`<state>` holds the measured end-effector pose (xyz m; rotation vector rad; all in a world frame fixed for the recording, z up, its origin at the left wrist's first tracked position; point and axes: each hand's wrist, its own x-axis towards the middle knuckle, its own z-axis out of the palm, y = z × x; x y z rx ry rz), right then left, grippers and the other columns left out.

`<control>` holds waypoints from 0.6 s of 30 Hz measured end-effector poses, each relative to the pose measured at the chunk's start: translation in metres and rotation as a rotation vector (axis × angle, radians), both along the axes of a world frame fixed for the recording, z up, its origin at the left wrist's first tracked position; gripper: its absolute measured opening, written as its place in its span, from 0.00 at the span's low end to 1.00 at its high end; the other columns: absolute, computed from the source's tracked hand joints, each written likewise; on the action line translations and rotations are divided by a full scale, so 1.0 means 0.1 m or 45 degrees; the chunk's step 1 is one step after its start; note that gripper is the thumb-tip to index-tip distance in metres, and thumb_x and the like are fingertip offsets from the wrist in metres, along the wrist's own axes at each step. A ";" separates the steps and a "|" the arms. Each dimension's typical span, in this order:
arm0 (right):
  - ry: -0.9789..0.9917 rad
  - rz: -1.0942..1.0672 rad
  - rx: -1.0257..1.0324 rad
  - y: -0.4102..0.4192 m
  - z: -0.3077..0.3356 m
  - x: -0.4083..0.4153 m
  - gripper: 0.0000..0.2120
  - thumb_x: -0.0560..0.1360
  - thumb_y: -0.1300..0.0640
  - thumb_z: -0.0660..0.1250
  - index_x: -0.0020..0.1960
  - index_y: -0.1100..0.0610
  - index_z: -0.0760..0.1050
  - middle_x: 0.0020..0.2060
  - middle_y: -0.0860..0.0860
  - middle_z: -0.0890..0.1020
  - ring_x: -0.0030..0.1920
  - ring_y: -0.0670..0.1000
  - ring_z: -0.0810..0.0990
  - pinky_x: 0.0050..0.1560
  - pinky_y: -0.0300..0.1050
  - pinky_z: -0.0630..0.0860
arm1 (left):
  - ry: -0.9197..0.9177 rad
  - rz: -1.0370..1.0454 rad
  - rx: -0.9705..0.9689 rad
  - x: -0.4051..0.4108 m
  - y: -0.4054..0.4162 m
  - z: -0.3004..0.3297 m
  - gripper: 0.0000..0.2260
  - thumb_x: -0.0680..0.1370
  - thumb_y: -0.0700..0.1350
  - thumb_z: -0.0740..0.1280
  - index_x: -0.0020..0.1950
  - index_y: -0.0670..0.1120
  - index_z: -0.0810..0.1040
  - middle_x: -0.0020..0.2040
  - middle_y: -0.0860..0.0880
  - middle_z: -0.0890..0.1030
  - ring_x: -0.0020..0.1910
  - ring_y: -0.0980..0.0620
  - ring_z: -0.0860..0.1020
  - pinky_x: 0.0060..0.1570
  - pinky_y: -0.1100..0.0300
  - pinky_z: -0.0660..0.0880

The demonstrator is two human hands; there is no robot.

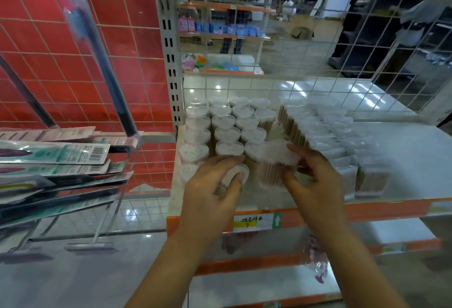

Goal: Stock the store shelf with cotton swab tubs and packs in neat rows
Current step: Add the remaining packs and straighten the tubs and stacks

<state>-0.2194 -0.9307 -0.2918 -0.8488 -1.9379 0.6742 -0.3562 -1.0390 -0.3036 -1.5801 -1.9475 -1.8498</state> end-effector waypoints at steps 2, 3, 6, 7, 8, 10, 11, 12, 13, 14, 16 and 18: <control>0.034 -0.012 0.021 -0.07 0.12 -0.01 0.21 0.68 0.65 0.73 0.54 0.45 0.72 0.46 0.42 0.77 0.45 0.46 0.77 0.46 0.27 0.72 | -0.145 -0.064 0.006 0.05 -0.02 0.02 0.13 0.73 0.48 0.64 0.58 0.50 0.76 0.55 0.56 0.79 0.57 0.61 0.76 0.57 0.67 0.72; 0.055 -0.013 0.007 -0.11 0.17 -0.02 0.22 0.68 0.64 0.73 0.53 0.43 0.72 0.46 0.44 0.77 0.46 0.48 0.78 0.47 0.32 0.74 | -0.180 -0.087 -0.016 0.06 -0.03 0.03 0.15 0.73 0.49 0.64 0.59 0.51 0.75 0.56 0.56 0.78 0.58 0.62 0.75 0.57 0.67 0.71; 0.138 0.045 -0.073 -0.25 0.28 -0.08 0.21 0.68 0.58 0.75 0.51 0.37 0.73 0.47 0.44 0.79 0.48 0.50 0.79 0.50 0.47 0.77 | -0.256 -0.159 -0.125 0.06 -0.07 0.03 0.20 0.72 0.54 0.65 0.63 0.55 0.71 0.59 0.57 0.77 0.60 0.61 0.74 0.58 0.66 0.71; 0.168 0.074 -0.098 -0.30 0.31 -0.10 0.19 0.67 0.55 0.74 0.51 0.36 0.75 0.48 0.43 0.80 0.49 0.49 0.79 0.51 0.49 0.78 | -0.289 -0.197 -0.145 0.05 -0.09 0.04 0.20 0.72 0.55 0.65 0.63 0.57 0.71 0.59 0.57 0.77 0.60 0.60 0.74 0.58 0.64 0.72; 0.195 0.098 -0.133 -0.35 0.33 -0.12 0.18 0.66 0.53 0.72 0.51 0.36 0.76 0.48 0.42 0.80 0.50 0.48 0.80 0.51 0.49 0.78 | -0.324 -0.241 -0.141 0.04 -0.12 0.06 0.20 0.72 0.55 0.65 0.63 0.57 0.71 0.58 0.56 0.78 0.59 0.58 0.75 0.57 0.63 0.73; 0.261 0.147 -0.226 -0.43 0.37 -0.16 0.18 0.65 0.53 0.72 0.51 0.37 0.76 0.48 0.44 0.81 0.50 0.47 0.80 0.51 0.47 0.78 | -0.462 -0.356 -0.085 0.02 -0.17 0.09 0.16 0.73 0.49 0.67 0.60 0.54 0.74 0.55 0.55 0.80 0.56 0.57 0.78 0.53 0.63 0.75; 0.294 0.174 -0.272 -0.46 0.39 -0.17 0.18 0.65 0.54 0.74 0.52 0.39 0.77 0.48 0.45 0.82 0.49 0.47 0.81 0.49 0.44 0.79 | -0.566 -0.415 -0.044 -0.01 -0.20 0.10 0.14 0.73 0.45 0.68 0.58 0.53 0.76 0.54 0.55 0.81 0.54 0.58 0.79 0.50 0.65 0.75; 0.328 0.209 -0.322 -0.48 0.42 -0.18 0.18 0.65 0.56 0.75 0.52 0.41 0.78 0.48 0.46 0.82 0.48 0.47 0.81 0.46 0.41 0.79 | -0.678 -0.457 -0.006 -0.03 -0.22 0.10 0.13 0.72 0.43 0.67 0.56 0.51 0.78 0.53 0.55 0.82 0.52 0.58 0.80 0.49 0.66 0.75; 0.372 0.251 -0.383 -0.51 0.45 -0.18 0.18 0.65 0.58 0.76 0.51 0.44 0.78 0.46 0.47 0.83 0.46 0.47 0.82 0.43 0.38 0.79 | -0.792 -0.494 0.026 -0.06 -0.24 0.10 0.12 0.71 0.44 0.68 0.54 0.51 0.81 0.51 0.54 0.83 0.52 0.56 0.80 0.48 0.66 0.76; 0.417 0.293 -0.439 -0.53 0.49 -0.19 0.16 0.65 0.59 0.74 0.50 0.45 0.79 0.45 0.49 0.83 0.45 0.47 0.82 0.41 0.37 0.78 | -0.899 -0.528 0.051 -0.09 -0.26 0.10 0.12 0.70 0.46 0.68 0.52 0.50 0.83 0.50 0.52 0.83 0.52 0.53 0.81 0.49 0.63 0.77; 0.450 0.342 -0.492 -0.56 0.55 -0.20 0.16 0.62 0.57 0.72 0.49 0.47 0.79 0.45 0.50 0.84 0.45 0.48 0.83 0.40 0.37 0.78 | -1.115 -0.607 0.079 -0.12 -0.26 0.11 0.12 0.68 0.45 0.68 0.50 0.49 0.83 0.48 0.48 0.84 0.49 0.50 0.82 0.46 0.60 0.78; 0.460 0.390 -0.544 -0.56 0.60 -0.21 0.16 0.62 0.58 0.72 0.49 0.49 0.79 0.44 0.50 0.84 0.44 0.48 0.83 0.40 0.37 0.78 | -1.295 -0.673 0.059 -0.12 -0.25 0.14 0.10 0.70 0.42 0.65 0.46 0.49 0.85 0.44 0.46 0.84 0.45 0.50 0.82 0.42 0.60 0.79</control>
